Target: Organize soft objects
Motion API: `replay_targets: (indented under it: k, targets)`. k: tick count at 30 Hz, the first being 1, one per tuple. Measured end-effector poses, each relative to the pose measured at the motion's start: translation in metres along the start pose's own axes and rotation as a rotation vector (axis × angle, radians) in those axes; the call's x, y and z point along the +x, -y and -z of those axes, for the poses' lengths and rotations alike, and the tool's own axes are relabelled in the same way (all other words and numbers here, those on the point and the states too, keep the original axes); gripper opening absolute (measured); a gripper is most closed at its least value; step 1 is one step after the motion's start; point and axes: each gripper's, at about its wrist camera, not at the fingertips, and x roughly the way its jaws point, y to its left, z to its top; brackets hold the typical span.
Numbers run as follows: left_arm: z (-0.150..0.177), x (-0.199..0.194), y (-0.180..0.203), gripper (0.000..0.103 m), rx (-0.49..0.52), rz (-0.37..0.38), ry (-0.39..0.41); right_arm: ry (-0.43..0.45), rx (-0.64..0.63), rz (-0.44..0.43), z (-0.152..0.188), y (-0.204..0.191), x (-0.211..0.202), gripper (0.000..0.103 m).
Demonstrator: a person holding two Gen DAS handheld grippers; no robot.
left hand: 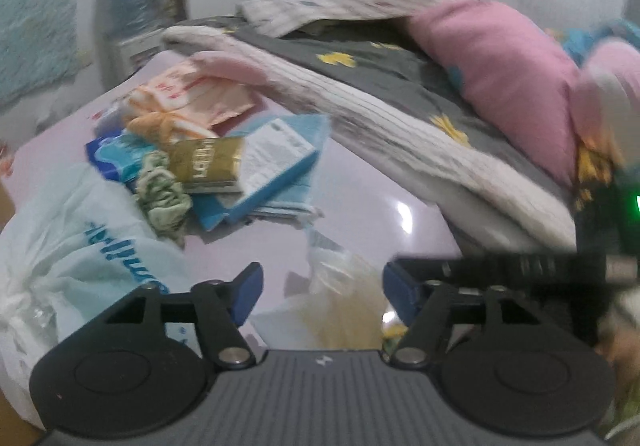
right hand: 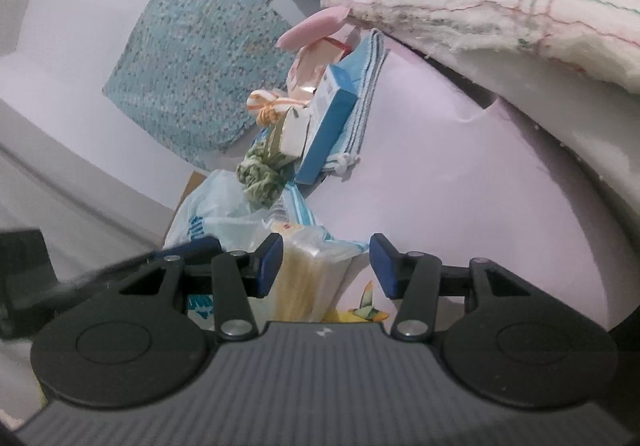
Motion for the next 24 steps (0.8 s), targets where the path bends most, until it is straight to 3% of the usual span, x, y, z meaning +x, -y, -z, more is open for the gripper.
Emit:
replay_targets:
  k: [4,9,15,24]
  targets:
    - [0.003,0.022,0.014,0.076,0.093,-0.012,-0.064,0.021,0.016,-0.013,-0.003,0.001,-0.006,0.048]
    - [0.007,0.047,0.019,0.073,0.136,-0.077,-0.103,0.037,0.001,-0.017,-0.005,-0.004,-0.016,0.049]
    - [0.006,0.05,0.012,0.052,0.078,-0.046,-0.114,0.036,0.019,-0.064,-0.028,-0.013,-0.015,0.052]
    - [-0.009,0.021,-0.011,0.046,-0.072,0.009,-0.05,0.076,-0.047,-0.193,-0.082,-0.065,0.001,0.06]
